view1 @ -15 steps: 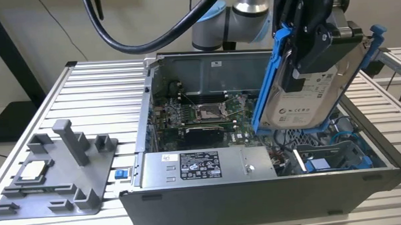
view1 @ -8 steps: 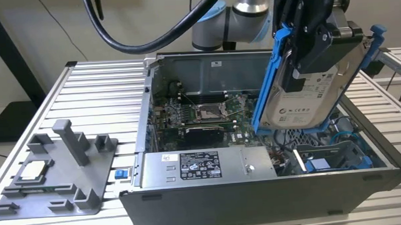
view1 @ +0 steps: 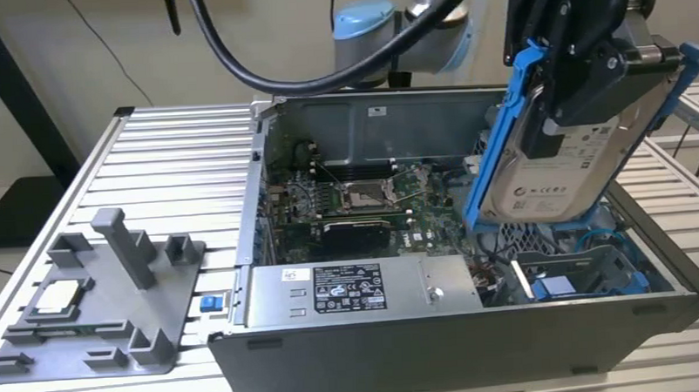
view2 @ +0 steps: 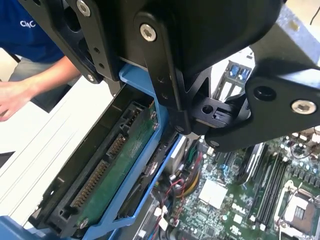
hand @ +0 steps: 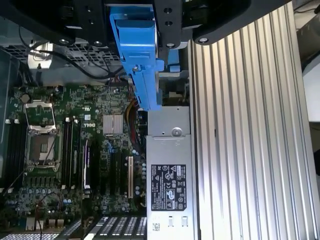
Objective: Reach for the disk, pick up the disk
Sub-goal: 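Pick up the disk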
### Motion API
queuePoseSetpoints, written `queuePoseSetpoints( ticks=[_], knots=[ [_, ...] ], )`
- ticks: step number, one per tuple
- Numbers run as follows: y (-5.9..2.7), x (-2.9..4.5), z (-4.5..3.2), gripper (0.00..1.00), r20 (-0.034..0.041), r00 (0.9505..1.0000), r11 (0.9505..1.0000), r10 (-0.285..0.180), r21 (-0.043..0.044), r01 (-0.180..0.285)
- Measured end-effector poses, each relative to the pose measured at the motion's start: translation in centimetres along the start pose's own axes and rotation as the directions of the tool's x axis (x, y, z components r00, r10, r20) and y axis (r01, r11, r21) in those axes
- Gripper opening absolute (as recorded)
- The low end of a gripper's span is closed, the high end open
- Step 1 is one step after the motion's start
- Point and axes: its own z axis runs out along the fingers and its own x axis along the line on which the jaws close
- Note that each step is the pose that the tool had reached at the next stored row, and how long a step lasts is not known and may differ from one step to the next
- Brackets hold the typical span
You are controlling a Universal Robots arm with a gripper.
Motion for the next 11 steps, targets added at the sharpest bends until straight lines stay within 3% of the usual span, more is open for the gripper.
queuePoseSetpoints(
  ticks=[6, 11],
  knots=[
    [-2.59, 0.12, 0.25, 0.00, -0.0001, 1.0000, 1.0000, 0.000, -0.0010, 0.000],
    [-4.35, 0.66, 0.66, 0.00, 0.0000, 1.0000, 1.0000, 0.000, -0.0010, 0.000]
  ],
)
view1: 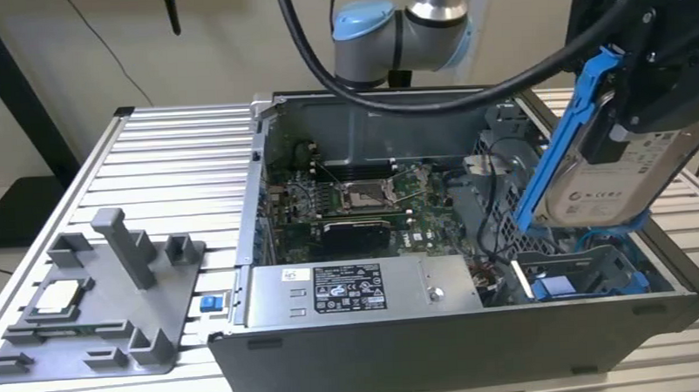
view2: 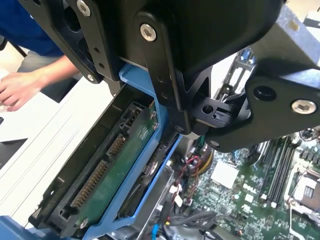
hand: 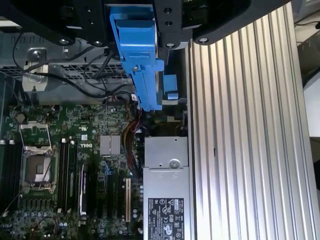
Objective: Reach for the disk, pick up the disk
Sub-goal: 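Pick up the disk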
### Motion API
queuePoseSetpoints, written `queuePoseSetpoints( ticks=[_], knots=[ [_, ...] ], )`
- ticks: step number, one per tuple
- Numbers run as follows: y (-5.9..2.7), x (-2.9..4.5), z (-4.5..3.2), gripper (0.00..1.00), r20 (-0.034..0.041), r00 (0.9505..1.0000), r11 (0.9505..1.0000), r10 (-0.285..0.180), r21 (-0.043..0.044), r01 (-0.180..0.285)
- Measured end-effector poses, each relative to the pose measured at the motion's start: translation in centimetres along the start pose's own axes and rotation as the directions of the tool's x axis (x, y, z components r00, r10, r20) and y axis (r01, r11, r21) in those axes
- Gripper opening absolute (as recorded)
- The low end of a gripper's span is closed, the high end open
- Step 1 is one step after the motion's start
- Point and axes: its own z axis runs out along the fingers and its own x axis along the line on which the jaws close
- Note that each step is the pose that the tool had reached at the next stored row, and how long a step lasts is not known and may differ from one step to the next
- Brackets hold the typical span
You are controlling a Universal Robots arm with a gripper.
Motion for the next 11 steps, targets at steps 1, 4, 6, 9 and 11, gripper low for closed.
queuePoseSetpoints(
  ticks=[1, 4, 6, 9, 11],
  knots=[
    [-0.23, 0.17, 0.09, 0.00, -0.0001, 1.0000, 1.0000, 0.000, 0.0000, 0.000],
    [-0.76, 0.79, 0.41, 0.00, -0.0002, 1.0000, 1.0000, 0.000, 0.0000, 0.000],
    [-1.08, 1.28, 0.68, 0.00, 0.0000, 1.0000, 1.0000, 0.000, 0.0001, 0.000],
    [-1.69, 1.75, 1.20, 0.00, -0.0009, 1.0000, 1.0000, 0.000, 0.0002, 0.000],
    [-1.97, 1.89, 1.46, 0.00, -0.0021, 1.0000, 1.0000, -0.001, 0.0003, 0.001]
  ],
)
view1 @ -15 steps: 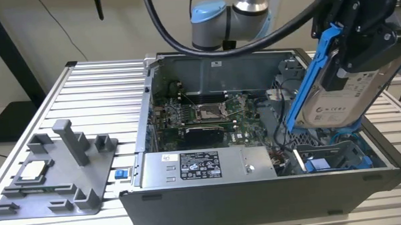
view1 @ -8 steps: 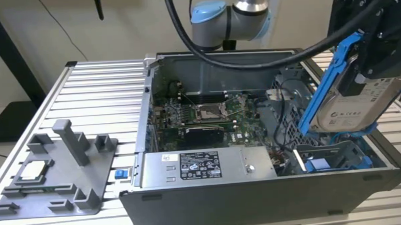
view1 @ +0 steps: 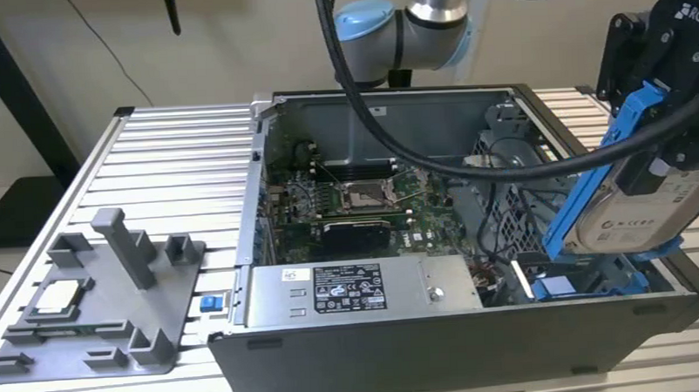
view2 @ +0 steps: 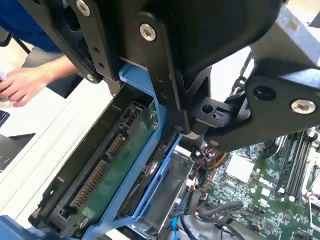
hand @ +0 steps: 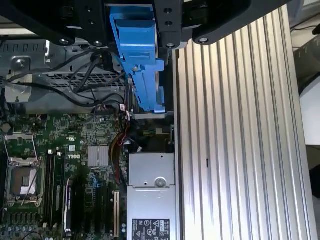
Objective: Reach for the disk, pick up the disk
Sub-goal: 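Pick up the disk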
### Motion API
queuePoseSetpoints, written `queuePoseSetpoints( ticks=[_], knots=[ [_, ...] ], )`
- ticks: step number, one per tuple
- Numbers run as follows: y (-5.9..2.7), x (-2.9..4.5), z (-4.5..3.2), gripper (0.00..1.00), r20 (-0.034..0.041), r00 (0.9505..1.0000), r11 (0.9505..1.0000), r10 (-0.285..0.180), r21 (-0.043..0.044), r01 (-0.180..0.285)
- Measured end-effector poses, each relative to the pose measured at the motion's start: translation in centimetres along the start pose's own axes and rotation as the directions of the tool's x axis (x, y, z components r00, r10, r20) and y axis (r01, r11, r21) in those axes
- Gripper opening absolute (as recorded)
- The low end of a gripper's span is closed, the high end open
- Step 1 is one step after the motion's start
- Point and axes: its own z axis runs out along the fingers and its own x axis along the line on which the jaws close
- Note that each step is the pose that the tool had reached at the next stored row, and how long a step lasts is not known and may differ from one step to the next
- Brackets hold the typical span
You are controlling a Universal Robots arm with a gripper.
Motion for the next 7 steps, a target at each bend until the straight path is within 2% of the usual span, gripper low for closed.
queuePoseSetpoints(
  ticks=[7],
  knots=[
    [-0.02, 0.00, 0.00, 0.00, -0.0010, 1.0000, 1.0000, 0.000, 0.0000, 0.000]
  ],
)
